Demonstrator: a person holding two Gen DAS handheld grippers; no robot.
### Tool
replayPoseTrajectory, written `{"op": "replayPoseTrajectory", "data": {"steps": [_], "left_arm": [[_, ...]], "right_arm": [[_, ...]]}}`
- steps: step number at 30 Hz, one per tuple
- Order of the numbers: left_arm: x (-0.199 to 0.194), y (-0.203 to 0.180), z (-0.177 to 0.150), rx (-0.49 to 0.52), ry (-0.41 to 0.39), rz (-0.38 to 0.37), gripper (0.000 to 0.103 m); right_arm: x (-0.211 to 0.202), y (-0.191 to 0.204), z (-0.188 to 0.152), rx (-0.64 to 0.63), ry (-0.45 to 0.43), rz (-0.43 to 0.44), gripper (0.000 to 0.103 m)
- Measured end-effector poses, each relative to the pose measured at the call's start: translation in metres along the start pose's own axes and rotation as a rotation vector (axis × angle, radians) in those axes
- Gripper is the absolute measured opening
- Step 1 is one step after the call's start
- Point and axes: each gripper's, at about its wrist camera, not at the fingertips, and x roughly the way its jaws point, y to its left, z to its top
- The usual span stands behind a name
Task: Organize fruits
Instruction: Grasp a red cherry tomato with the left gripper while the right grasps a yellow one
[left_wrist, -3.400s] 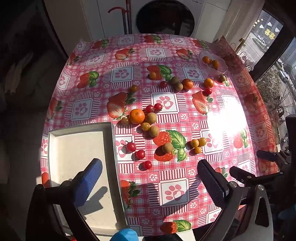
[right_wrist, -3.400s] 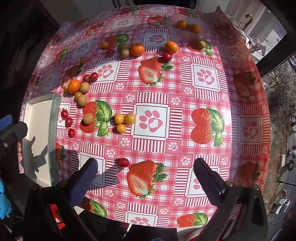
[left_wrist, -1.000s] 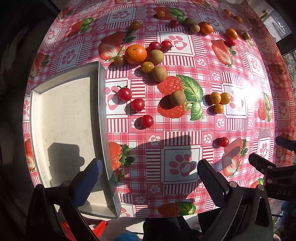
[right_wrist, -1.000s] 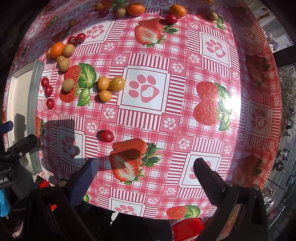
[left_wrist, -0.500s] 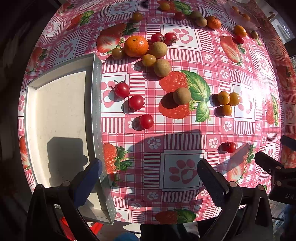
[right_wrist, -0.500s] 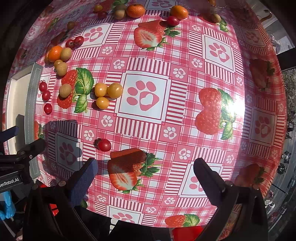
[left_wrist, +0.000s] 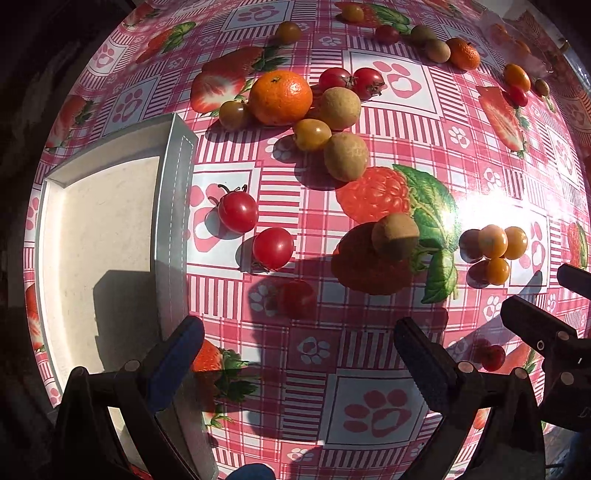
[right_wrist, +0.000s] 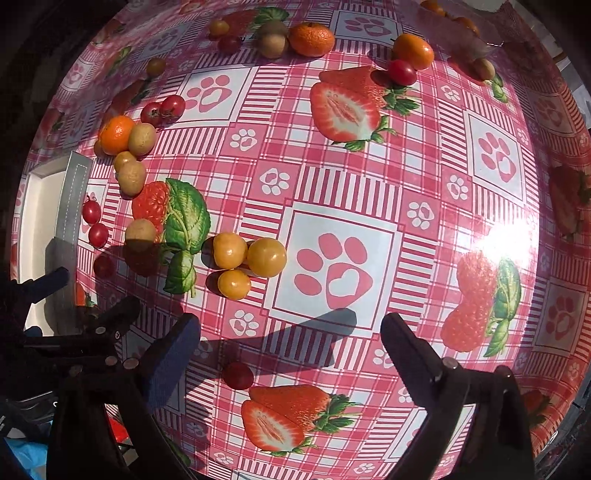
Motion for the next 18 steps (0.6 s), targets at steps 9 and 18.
{"op": "replayPoseTrajectory", "data": {"steps": [9,18], "left_arm": [[0.018,0.016,0.002,-0.065,-0.013,-0.042,0.103],[0.029,0.029,0.027,-0.142,0.037,-0.084,0.1]], "right_arm": [[0.017,0.035,0.007,-0.027,-0.022,0.022,0.066],[0.021,0.08,0.003,-0.027,-0.027,0.055,0.018]]}}
